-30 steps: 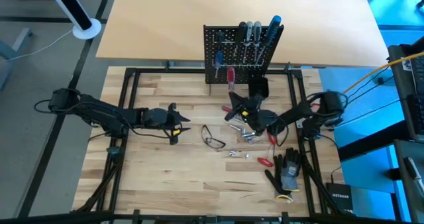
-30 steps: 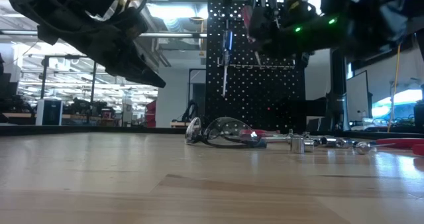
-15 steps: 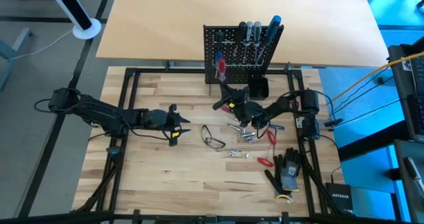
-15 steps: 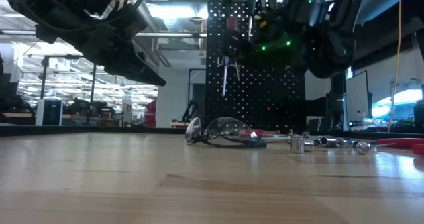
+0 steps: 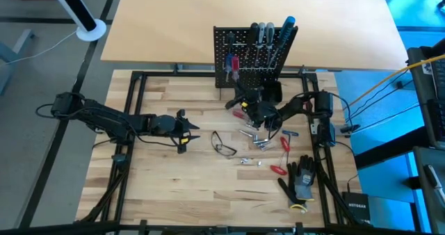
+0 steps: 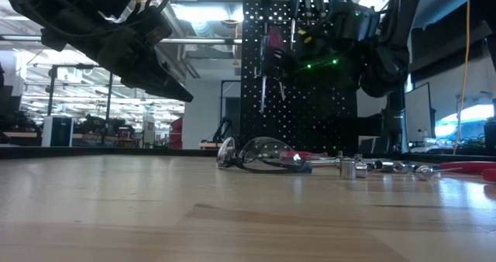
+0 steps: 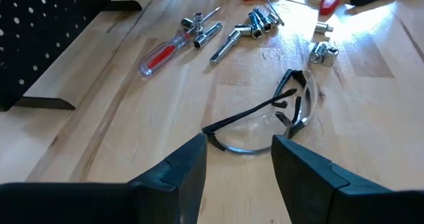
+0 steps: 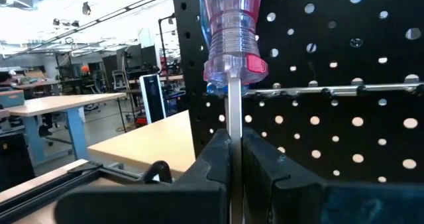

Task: Hang tools onto peg board
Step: Hang the red transparent screwdriver on the peg board

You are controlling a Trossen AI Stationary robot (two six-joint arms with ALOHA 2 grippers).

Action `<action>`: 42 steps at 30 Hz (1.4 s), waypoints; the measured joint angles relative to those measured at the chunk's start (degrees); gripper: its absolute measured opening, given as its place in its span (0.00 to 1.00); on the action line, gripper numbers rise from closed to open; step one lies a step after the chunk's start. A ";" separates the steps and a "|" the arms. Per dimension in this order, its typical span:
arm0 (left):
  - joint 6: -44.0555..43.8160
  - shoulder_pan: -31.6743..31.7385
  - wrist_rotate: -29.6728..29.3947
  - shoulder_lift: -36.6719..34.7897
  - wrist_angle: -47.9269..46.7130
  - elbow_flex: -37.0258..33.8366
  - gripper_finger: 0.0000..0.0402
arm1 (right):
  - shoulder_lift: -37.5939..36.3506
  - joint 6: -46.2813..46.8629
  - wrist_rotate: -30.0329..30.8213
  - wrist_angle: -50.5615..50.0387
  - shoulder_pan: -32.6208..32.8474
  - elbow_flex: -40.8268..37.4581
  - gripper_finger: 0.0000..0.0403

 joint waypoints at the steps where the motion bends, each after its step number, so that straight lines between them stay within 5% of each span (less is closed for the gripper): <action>1: -0.04 0.00 -0.01 0.00 -0.08 0.00 0.40 | -0.12 0.02 -0.13 0.12 -0.24 0.01 0.05; 42: -0.01 0.02 0.00 0.02 0.17 0.00 0.40 | -0.13 4.58 -3.75 -11.93 -7.21 2.89 0.05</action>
